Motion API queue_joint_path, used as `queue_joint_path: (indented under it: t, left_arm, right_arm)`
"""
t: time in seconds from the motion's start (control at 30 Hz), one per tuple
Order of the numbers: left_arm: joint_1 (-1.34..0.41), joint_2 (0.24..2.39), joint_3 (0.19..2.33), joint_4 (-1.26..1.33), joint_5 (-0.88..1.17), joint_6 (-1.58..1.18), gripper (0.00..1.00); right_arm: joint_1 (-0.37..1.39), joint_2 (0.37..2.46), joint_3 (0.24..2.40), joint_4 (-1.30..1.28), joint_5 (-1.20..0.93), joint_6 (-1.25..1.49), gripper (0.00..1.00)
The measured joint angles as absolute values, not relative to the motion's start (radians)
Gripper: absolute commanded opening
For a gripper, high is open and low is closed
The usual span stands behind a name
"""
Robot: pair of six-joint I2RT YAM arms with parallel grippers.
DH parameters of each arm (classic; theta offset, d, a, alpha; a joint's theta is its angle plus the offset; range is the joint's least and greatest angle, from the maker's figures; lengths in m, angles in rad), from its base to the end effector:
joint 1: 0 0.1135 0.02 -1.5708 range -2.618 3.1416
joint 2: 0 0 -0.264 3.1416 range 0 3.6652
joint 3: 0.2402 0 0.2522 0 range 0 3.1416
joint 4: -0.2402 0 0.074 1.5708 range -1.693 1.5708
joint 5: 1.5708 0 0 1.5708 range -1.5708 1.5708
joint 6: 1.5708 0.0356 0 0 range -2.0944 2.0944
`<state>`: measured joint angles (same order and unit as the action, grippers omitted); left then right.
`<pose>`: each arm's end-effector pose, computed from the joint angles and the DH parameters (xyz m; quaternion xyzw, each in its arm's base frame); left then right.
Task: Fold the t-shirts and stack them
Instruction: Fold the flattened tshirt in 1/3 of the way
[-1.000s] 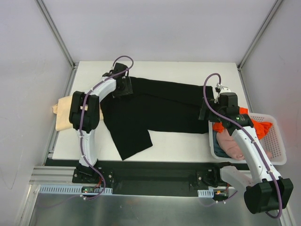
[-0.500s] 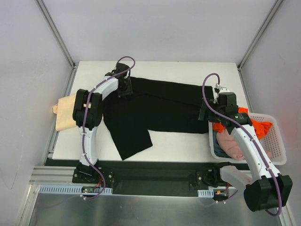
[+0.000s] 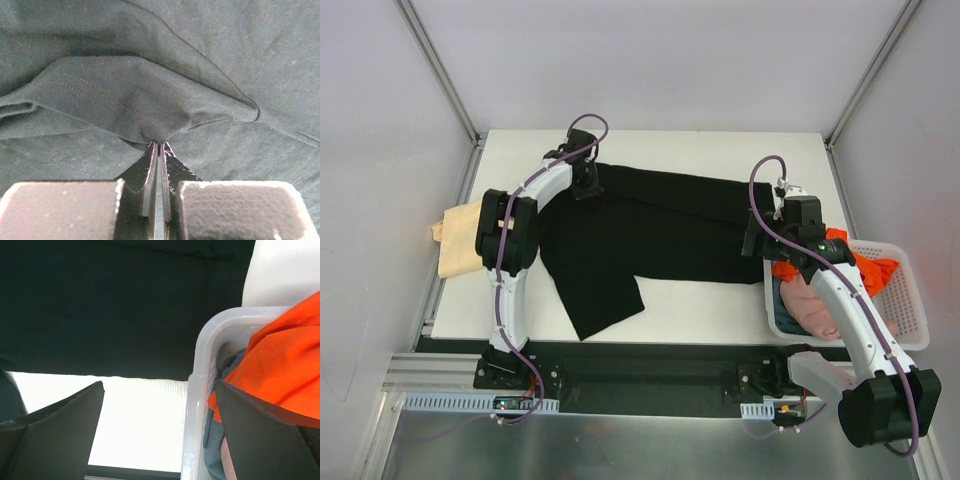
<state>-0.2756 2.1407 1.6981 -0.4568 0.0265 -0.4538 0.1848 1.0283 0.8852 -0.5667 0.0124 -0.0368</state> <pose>0.4594 -0.1309 0.1993 -0.0797 0.9407 -0.1292 0.3033 0.2142 0.0396 0.2926 -0.0979 0.9035 0.0252 0.4166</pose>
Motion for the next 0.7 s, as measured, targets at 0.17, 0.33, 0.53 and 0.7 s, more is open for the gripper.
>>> queue_joint_path:
  t: [0.17, 0.33, 0.53, 0.7]
  left_arm:
    - [-0.277, 2.129, 1.679, -0.453, 0.030, -0.460, 0.00]
    - [-0.295, 2.059, 1.592, -0.454, 0.037, -0.491, 0.00]
    - [-0.346, 1.948, 1.493, -0.455, 0.015, -0.575, 0.00]
    - [-0.389, 1.901, 1.439, -0.453, -0.023, -0.641, 0.18]
  right_arm:
    - [0.185, 1.028, 0.885, -0.568, 0.012, -0.037, 0.97]
    - [0.185, 1.028, 0.885, -0.574, -0.002, -0.037, 0.97]
    - [0.185, 1.028, 0.885, -0.575, -0.013, -0.037, 0.96]
    - [0.185, 1.028, 0.885, -0.584, -0.016, -0.037, 0.97]
